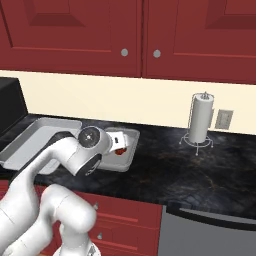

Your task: Place one bell pepper and one fish in each tupperware on the nearby counter, to pack two identical lunches.

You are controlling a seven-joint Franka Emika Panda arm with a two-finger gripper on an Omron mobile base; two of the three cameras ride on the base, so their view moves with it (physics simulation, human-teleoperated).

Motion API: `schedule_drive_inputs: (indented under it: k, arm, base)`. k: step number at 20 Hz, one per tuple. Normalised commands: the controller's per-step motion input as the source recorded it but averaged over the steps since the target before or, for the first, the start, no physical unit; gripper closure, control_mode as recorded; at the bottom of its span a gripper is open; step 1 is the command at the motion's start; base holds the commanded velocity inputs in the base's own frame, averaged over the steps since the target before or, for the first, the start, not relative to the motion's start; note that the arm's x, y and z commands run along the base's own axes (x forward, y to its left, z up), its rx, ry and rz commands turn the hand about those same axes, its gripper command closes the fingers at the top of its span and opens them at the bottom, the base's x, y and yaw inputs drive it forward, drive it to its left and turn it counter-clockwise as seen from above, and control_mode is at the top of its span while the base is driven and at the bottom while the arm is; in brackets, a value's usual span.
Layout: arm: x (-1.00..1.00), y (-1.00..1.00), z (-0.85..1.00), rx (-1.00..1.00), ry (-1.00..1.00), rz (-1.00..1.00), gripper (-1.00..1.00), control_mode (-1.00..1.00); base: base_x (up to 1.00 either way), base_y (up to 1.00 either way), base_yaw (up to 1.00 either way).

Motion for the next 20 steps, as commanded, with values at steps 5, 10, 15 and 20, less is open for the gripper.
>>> schedule_drive_inputs:
  k: [5, 10, 15, 20]
  arm:
    - [-0.80, 0.59, 0.31, 0.14, 0.05, 0.06, -1.00, -1.00]
    - [-0.89, 0.22, 0.65, 0.19, 0.22, 0.00, -1.00, -1.00]
    - [-0.91, 0.34, 0.01, 0.10, 0.01, -0.10, -1.00, -1.00]
    - [-0.19, 0.63, 0.00, 0.00, 0.00, -0.15, -1.00, -1.00]
  base:
    - [0.00, 0.00, 0.00]
    - [0.00, 0.00, 0.00]
    - [0.00, 0.00, 0.00]
    - [0.00, 0.00, 0.00]
